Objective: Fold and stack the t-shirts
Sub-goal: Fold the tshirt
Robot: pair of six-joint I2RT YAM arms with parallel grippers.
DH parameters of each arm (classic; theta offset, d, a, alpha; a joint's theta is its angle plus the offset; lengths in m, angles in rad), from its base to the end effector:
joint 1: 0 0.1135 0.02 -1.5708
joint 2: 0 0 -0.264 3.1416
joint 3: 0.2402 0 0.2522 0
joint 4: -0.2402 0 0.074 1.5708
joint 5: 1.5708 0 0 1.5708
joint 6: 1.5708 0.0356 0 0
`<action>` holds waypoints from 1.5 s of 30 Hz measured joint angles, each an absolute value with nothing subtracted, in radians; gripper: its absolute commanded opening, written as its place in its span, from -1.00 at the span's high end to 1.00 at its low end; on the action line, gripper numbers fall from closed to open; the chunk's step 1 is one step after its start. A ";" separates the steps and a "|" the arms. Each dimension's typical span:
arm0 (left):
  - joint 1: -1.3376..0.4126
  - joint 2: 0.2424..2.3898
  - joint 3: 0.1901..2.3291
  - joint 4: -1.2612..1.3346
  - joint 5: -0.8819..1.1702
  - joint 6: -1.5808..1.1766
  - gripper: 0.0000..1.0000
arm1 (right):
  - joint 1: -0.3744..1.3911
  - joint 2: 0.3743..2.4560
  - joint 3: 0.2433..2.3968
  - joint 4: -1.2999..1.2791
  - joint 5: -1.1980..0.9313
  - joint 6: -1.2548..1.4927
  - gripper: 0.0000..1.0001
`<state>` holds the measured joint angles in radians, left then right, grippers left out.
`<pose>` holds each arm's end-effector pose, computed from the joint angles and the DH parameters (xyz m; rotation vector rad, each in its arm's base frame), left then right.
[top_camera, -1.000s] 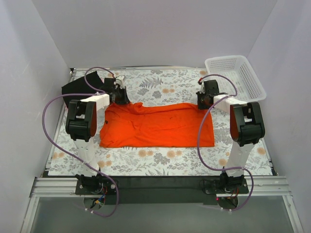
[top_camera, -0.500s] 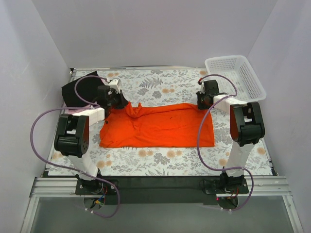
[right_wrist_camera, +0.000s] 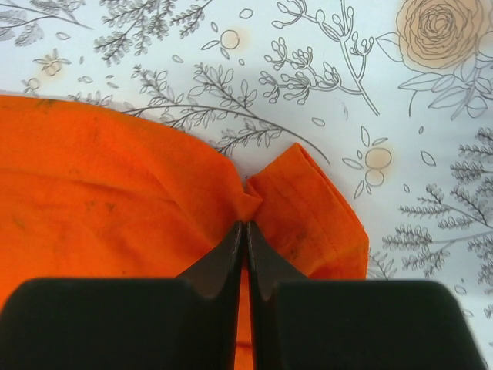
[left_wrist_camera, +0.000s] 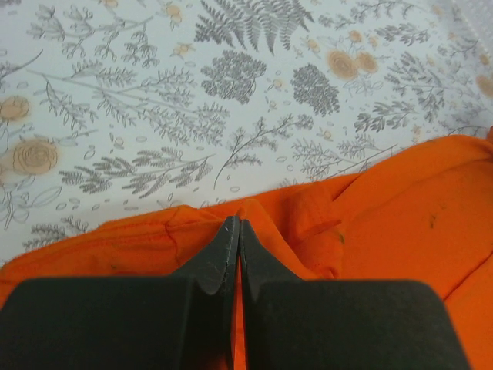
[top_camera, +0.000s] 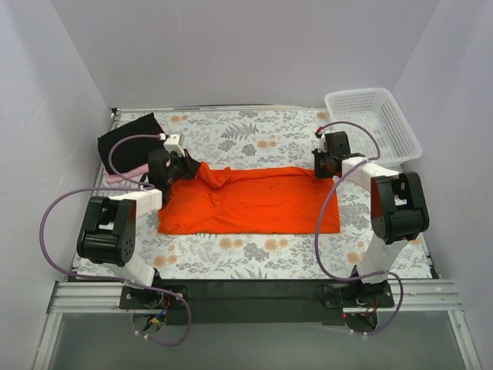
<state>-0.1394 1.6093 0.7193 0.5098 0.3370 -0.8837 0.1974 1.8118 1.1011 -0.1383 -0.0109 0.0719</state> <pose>0.3260 -0.0576 0.1848 -0.5258 1.9970 -0.9845 0.3728 0.0749 0.1733 -0.1570 2.4192 0.1359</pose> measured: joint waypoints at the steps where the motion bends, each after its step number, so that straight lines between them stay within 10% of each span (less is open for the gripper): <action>1: -0.139 1.602 0.705 0.508 0.327 -0.884 1.00 | 0.199 1.788 1.087 -0.139 -0.010 0.072 0.97; 27: -0.139 1.460 0.537 0.508 0.079 -0.902 1.00 | 0.229 1.497 0.856 -0.113 0.052 0.079 0.97; 34: -0.139 1.441 0.535 0.447 0.020 -0.930 0.65 | 0.237 1.491 0.805 -0.126 0.073 0.080 0.97; 41: -0.139 1.359 0.532 0.412 -0.067 -0.965 -0.21 | 0.239 1.422 0.755 -0.157 0.121 0.086 0.97; 45: -0.139 1.352 0.532 0.388 -0.093 -0.976 -0.23 | 0.239 1.402 0.754 -0.162 0.139 0.097 0.56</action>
<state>-0.1394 1.3521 0.5320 0.3882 -0.0929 -0.9764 0.2390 1.4021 0.7544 -0.1619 0.1390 0.0971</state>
